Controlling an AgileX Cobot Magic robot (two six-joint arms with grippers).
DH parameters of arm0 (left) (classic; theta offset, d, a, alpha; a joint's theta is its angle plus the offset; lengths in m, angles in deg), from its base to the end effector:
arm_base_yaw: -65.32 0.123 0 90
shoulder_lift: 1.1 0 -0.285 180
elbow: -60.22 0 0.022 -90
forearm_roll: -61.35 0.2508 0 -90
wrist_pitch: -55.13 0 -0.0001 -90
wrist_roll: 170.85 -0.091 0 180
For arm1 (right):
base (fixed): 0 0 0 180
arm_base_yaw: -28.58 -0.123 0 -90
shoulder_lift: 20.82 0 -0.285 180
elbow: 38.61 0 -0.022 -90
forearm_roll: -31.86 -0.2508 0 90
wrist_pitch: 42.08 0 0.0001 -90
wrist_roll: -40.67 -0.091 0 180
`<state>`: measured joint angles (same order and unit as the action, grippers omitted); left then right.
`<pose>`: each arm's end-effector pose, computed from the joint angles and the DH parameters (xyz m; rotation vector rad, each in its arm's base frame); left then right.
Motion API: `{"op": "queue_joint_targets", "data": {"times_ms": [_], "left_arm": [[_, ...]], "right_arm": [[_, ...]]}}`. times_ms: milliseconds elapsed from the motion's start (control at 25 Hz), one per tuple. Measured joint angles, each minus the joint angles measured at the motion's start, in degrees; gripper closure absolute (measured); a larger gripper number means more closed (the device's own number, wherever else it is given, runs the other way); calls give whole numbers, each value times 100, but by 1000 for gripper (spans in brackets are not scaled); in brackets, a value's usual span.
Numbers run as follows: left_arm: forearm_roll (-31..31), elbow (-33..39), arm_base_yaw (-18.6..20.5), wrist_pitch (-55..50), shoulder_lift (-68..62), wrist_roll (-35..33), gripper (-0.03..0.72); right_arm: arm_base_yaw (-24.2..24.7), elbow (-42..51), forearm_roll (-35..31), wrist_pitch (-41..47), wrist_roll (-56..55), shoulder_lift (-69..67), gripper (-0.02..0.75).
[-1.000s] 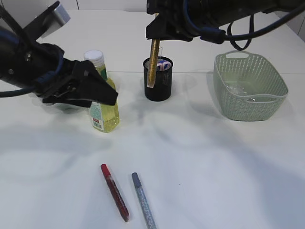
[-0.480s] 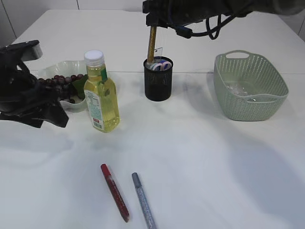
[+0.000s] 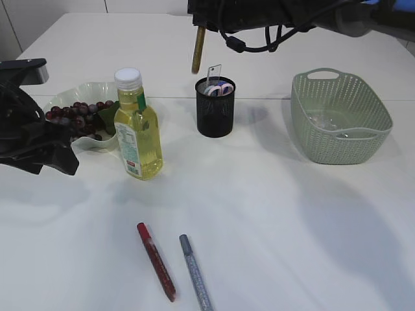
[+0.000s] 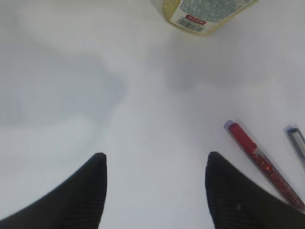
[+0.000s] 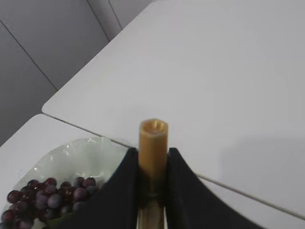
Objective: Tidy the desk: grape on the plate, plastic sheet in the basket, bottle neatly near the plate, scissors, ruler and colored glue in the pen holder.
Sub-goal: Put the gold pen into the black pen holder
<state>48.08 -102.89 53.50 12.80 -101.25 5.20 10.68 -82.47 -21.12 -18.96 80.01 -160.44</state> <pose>0.3067 -0.0786 0.2254 0.1835 2.7760 -0.2948 0.5145 0.1962 0.2745 -0.3299 1.9304 0.6453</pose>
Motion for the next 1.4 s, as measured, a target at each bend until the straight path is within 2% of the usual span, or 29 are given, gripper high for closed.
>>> {"op": "queue_joint_targets", "data": {"times_ms": [440, 880, 1000, 1120, 1200, 1400], "left_arm": [[13, 0, 0, 9, 0, 14, 219], [13, 0, 0, 9, 0, 14, 221], [13, 0, 0, 9, 0, 14, 221], [2, 0, 0, -2, 0, 14, 221], [-42, 0, 0, -49, 0, 14, 221], [-149, 0, 0, -78, 0, 14, 222]], "right_arm": [[0, -43, -95, -864, 872, -170, 618], [0, -43, -103, -839, 982, -568, 612], [0, -43, -103, -773, 982, -577, 560], [0, -43, -103, -724, 986, -579, 435], [0, -43, -93, -628, 986, -579, 384], [30, -43, -72, -245, 835, -469, 361]]}}
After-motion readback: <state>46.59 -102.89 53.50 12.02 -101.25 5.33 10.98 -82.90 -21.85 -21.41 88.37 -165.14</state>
